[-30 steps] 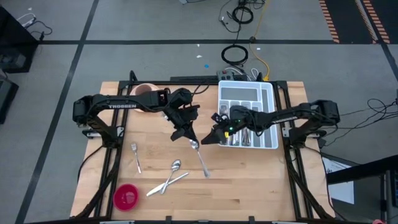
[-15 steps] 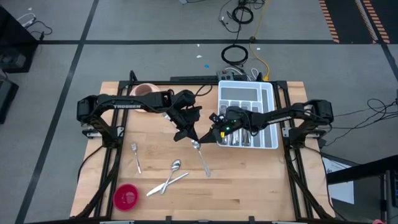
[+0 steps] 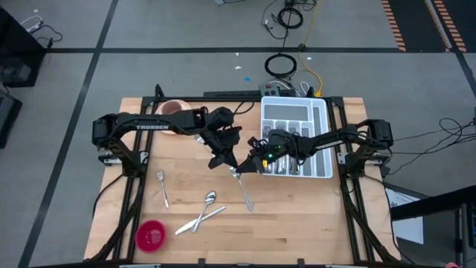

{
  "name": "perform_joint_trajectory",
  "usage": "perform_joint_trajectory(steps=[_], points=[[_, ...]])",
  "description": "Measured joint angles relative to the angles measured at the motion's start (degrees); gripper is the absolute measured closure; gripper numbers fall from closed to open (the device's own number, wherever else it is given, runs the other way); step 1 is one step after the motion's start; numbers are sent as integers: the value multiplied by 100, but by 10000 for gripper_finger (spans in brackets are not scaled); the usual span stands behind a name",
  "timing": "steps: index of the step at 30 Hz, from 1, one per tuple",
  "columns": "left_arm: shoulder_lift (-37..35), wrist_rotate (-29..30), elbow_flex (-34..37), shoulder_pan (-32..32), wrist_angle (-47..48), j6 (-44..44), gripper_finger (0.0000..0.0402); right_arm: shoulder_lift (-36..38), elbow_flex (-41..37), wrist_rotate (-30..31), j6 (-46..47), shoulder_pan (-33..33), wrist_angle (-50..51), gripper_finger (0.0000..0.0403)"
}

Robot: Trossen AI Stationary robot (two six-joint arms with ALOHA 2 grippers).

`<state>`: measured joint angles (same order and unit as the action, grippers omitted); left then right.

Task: Sort silverware
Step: Put the right silver spoon into the white silverware tray

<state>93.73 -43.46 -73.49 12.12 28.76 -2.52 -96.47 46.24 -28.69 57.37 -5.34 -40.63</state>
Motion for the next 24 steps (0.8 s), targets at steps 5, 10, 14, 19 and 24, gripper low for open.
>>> perform_joint_trajectory(steps=[5, 10, 14, 19, 24], points=[[0, 22, 0, 2, -9, -2, 391, 7, 9, -20, -333, 0, -21, 345], [0, 122, 7, 9, 28, -63, 391, 9, 9, 59, -513, -2, 29, 392], [0, 224, 7, 9, 21, -54, 387, 7, 7, 75, -537, -2, 46, 398], [-11, 376, 2, 7, -100, 49, 343, -3, -2, 152, -583, -2, 64, 403], [-15, 455, -11, 7, -194, 45, 266, -8, -2, 175, -606, -2, 13, 401]])
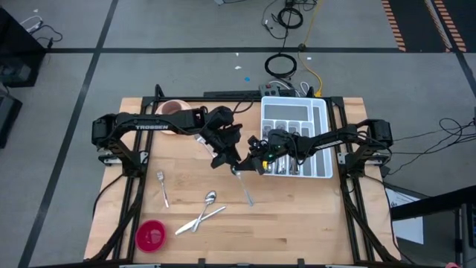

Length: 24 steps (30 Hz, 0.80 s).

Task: Sort silverware
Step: Put the right silver spoon into the white silverware tray

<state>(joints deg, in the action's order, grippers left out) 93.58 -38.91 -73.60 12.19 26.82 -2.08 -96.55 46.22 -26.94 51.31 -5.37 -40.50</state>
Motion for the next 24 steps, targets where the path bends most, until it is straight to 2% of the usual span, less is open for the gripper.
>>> perform_joint_trajectory(steps=[4, 8, 19, 24], points=[[0, 108, 0, 0, -38, -38, 211, 2, 0, 20, -24, 0, -14, 401], [0, 396, 0, 21, 13, -41, 184, 2, 0, 45, -125, 9, -12, 401], [-347, 614, 2, 483, 135, -189, 180, 11, 2, 356, -277, -107, 269, 402], [-719, 993, 2, 726, 297, -204, 180, 13, 2, 908, -271, -256, 497, 402]])
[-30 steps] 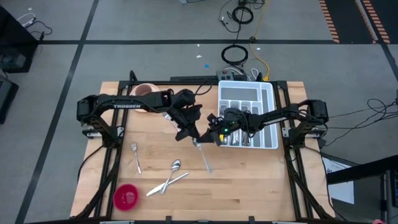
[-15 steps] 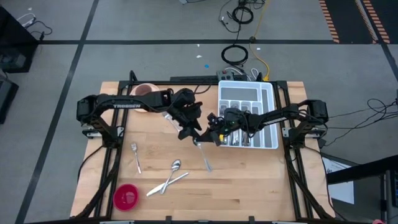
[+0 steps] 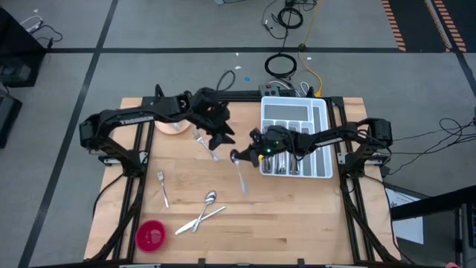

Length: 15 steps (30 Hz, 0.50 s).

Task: Sort silverware
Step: Put the right silver spoon into the white silverware tray

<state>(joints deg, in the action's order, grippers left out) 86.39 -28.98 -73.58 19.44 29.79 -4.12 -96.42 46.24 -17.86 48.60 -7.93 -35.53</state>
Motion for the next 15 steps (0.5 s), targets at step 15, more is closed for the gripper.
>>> perform_joint_trajectory(steps=[15], points=[[-225, 325, 7, 92, 743, 7, 180, 909, 7, 177, -469, -592, 1291, 403]])
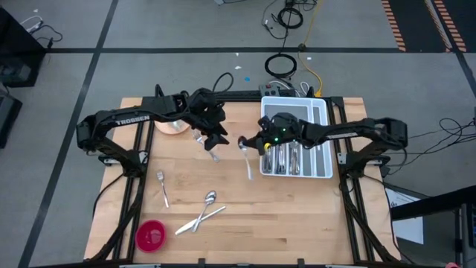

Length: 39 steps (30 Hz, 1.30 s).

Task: Sort silverware
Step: Put the right silver spoon into the white silverware tray

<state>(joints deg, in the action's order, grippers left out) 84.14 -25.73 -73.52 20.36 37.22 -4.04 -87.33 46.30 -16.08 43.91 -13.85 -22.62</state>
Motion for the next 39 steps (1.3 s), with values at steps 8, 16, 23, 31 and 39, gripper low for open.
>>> perform_joint_trajectory(steps=[8, 16, 23, 31, 39], points=[[0, 12, 0, 0, -1, -1, 180, 962, 0, -355, -169, -275, 1152, 403], [0, 12, 0, -2, 62, -14, 180, 1989, 0, -211, -264, -273, 2703, 403], [0, 12, 0, -2, 139, -158, 180, 2963, -2, 243, -290, -408, 3809, 403], [0, 73, 0, -2, 126, -165, 180, 4078, -2, 941, -335, -700, 4997, 403], [0, 188, 0, -2, 84, -172, 180, 4771, -6, 1172, -411, -1091, 5600, 403]])
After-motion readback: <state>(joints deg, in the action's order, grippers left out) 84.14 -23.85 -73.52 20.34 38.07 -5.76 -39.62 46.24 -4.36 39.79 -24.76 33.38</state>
